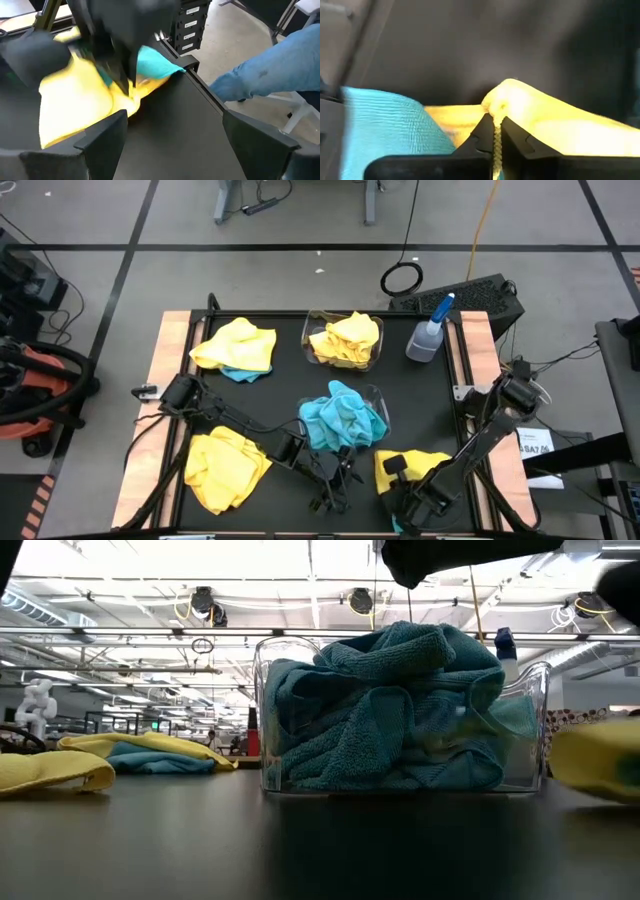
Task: Sort microfiber towel by color & place in baskets
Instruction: Put the yellow microfiber cloth into the top transparent bin
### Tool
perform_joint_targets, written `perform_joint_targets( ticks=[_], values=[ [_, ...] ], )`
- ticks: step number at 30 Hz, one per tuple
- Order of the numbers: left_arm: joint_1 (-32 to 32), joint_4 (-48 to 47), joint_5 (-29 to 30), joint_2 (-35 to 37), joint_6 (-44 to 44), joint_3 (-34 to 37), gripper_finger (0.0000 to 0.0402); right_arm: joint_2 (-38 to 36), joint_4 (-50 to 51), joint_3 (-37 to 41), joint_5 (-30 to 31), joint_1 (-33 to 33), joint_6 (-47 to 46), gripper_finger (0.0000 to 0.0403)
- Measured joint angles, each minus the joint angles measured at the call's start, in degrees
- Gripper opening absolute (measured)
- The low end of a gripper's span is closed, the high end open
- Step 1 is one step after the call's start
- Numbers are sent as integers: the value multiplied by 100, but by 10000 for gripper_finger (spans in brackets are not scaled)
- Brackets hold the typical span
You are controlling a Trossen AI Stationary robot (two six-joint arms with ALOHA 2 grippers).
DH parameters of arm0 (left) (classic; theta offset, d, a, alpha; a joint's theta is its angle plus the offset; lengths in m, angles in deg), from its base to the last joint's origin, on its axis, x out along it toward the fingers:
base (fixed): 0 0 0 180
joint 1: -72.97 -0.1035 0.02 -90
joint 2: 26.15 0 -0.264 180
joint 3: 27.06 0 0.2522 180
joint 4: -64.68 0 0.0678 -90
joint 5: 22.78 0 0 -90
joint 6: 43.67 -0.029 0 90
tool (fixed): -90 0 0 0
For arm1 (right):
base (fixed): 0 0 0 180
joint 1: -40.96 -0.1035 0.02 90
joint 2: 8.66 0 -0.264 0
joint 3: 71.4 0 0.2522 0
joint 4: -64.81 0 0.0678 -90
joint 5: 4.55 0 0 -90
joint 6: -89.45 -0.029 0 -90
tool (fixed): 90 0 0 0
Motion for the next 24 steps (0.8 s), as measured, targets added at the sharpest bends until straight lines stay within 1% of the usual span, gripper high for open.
perform_joint_targets(
  ticks=[2, 7, 10, 13, 17, 24],
  values=[
    [0, 2, 0, 0, 0, 0, 334, -209, 431, -265, 219, -51, -34, 3],
    [0, 2, 0, 0, 2, 0, 334, -801, 1470, -1115, 1023, -325, -107, 2],
    [0, -9, 0, 0, 4, 0, 334, -1152, 2075, -1606, 1550, -561, -329, 1],
    [0, -50, 0, 0, 7, 0, 334, -1481, 2538, -1916, 2036, -861, -621, 1],
    [17, -123, 1, 0, 24, 0, 334, -1880, 2919, -2044, 2514, -1254, -1083, 1],
    [33, -151, 4, 0, 20, 0, 334, -2177, 3677, -2044, 2798, -1589, -1762, 0]
  ],
)
